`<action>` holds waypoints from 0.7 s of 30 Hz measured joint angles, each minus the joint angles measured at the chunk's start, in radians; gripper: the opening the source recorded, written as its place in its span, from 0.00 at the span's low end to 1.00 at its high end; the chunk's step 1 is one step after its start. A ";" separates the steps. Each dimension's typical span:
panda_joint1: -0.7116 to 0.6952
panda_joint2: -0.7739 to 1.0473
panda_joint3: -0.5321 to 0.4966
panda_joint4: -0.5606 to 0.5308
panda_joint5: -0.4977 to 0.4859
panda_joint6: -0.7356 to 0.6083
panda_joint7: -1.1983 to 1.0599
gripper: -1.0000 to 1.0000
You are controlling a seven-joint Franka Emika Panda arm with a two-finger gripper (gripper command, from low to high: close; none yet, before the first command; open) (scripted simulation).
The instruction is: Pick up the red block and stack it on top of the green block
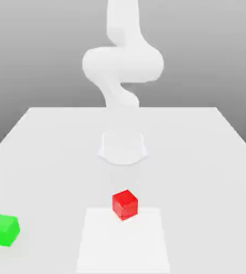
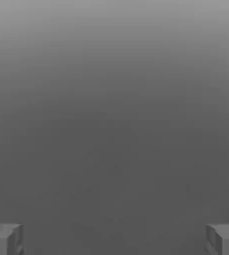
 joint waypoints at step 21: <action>-0.236 0.675 0.258 -0.592 0.043 0.551 0.902 0.50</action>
